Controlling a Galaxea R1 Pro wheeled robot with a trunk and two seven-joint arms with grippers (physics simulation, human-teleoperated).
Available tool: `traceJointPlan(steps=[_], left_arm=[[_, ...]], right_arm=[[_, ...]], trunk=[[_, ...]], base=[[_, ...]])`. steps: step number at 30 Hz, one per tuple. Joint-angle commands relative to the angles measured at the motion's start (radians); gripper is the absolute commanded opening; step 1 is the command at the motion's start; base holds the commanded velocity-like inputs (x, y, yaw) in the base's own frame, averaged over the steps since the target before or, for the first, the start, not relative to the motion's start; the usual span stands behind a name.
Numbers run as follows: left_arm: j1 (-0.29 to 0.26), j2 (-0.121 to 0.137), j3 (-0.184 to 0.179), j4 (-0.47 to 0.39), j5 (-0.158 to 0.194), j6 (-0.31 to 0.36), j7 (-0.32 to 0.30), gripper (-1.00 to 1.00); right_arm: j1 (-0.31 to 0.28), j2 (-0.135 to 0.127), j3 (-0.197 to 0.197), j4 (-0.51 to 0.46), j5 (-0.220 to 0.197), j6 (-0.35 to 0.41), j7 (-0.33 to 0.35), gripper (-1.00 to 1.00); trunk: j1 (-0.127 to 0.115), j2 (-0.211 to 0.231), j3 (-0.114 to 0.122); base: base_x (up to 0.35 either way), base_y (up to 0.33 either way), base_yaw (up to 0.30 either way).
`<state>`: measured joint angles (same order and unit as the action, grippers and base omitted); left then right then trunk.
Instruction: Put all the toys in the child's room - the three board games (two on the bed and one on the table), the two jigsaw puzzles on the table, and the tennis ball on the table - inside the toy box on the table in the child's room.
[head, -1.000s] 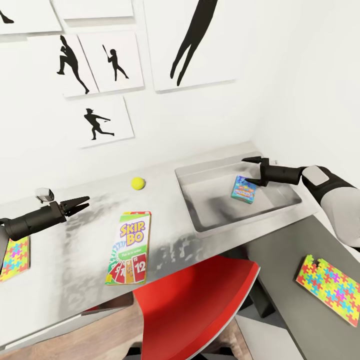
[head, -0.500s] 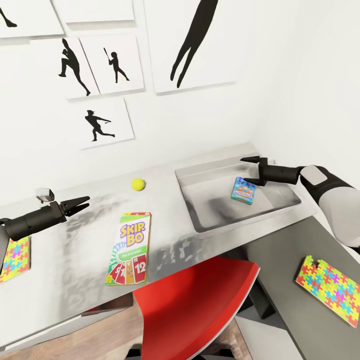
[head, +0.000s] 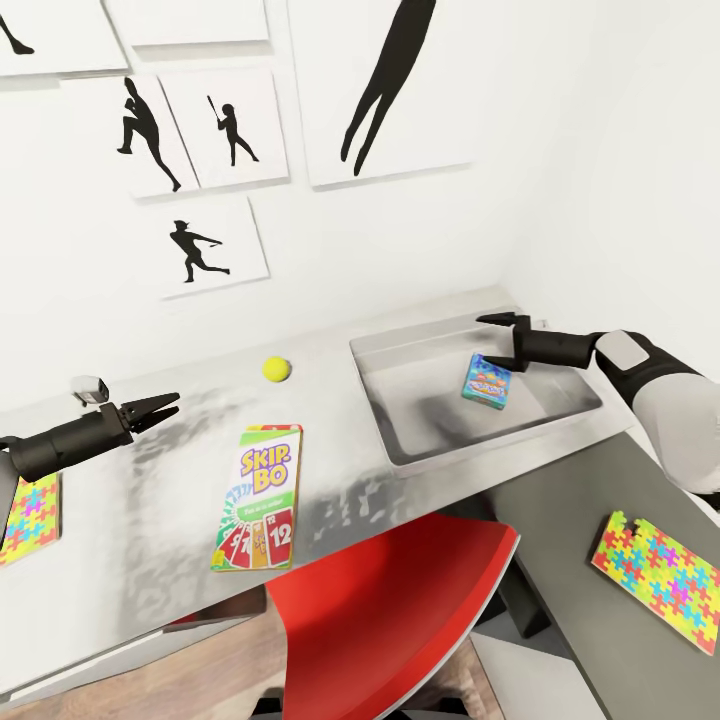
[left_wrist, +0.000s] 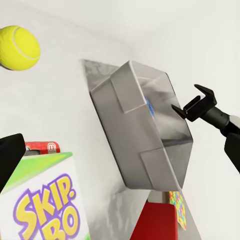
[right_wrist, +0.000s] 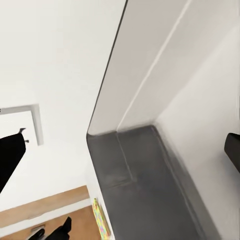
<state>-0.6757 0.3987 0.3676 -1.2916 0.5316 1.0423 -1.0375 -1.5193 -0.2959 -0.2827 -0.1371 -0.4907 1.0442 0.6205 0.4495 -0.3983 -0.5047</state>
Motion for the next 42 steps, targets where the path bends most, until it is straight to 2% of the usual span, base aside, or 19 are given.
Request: traceJointPlan(steps=[1, 19, 29, 42], left_arm=[[-0.001, 0.000, 0.001, 0.000, -0.002, 0.004, -0.004, 1.00], [-0.001, 0.002, 0.002, 0.000, 0.000, 0.004, -0.004, 1.00], [-0.001, 0.000, 0.001, 0.000, -0.001, 0.004, -0.004, 1.00], [-0.001, 0.000, -0.001, 0.000, -0.003, 0.004, -0.004, 1.00]], right_arm=[[-0.001, 0.001, -0.006, 0.000, 0.011, 0.003, 0.006, 1.00], [-0.001, 0.009, -0.007, 0.001, 0.010, -0.033, 0.010, 1.00], [-0.001, -0.003, -0.008, 0.001, 0.011, -0.033, 0.011, 1.00], [0.000, -0.005, -0.007, 0.001, 0.011, -0.035, 0.022, 1.00]], trunk=[[0.001, -0.002, -0.001], [0.001, -0.002, 0.016], [0.001, -0.002, 0.031], [0.001, -0.002, 0.050]], base=[[0.000, 0.000, 0.000], [0.000, 0.000, -0.063], [0.000, 0.000, -0.099], [0.000, 0.000, -0.099]])
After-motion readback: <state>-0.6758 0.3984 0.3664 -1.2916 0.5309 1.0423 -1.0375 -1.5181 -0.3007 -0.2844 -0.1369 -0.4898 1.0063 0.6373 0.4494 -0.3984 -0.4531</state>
